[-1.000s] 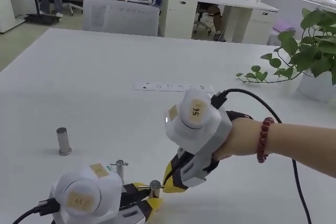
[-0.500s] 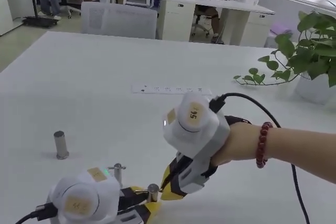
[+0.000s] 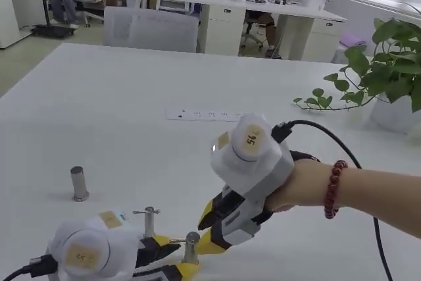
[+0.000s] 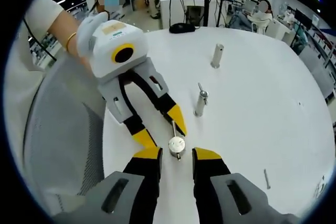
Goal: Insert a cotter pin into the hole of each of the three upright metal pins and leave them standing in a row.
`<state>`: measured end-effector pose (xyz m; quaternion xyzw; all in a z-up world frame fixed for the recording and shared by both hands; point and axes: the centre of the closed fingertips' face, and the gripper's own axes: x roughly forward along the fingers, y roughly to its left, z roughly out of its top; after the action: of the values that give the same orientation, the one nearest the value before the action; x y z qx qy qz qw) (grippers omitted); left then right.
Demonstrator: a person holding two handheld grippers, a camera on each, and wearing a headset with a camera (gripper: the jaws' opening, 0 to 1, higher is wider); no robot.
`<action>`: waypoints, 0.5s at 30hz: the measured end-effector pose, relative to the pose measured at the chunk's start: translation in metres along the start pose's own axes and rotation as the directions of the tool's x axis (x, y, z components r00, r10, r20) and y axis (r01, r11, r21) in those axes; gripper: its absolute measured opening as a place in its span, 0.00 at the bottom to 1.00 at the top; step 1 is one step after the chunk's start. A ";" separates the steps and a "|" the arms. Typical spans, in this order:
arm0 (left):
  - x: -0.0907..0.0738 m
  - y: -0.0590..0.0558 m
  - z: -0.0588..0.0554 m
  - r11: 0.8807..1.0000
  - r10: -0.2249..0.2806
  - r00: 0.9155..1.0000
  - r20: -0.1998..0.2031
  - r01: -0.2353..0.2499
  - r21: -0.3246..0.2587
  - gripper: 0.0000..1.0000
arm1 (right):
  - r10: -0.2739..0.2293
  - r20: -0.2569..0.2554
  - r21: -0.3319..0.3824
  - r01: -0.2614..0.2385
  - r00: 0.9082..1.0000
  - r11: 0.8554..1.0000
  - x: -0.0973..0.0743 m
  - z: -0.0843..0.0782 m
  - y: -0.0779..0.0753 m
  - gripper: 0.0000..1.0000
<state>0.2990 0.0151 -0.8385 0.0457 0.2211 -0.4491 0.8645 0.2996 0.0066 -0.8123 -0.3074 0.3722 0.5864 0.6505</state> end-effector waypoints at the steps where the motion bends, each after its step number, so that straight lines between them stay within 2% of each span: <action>1: -0.002 0.000 0.000 1.000 -0.001 1.000 0.000 0.001 -0.002 0.28 | 0.000 0.004 0.002 0.000 1.000 1.000 0.000 0.000 0.000 0.25; 7: -0.012 0.000 0.002 1.000 -0.006 1.000 0.014 0.006 -0.017 0.32 | -0.005 0.042 0.031 0.004 0.999 1.000 0.004 0.004 0.002 0.26; 15: -0.022 -0.002 0.005 0.999 -0.011 0.999 0.033 0.012 -0.036 0.39 | -0.019 0.066 0.053 0.015 0.998 0.998 0.011 0.005 0.000 0.25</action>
<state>0.2884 0.0288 -0.8245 0.0215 0.2152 -0.4507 0.8661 0.3009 0.0167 -0.8185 -0.2737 0.3632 0.5806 0.6753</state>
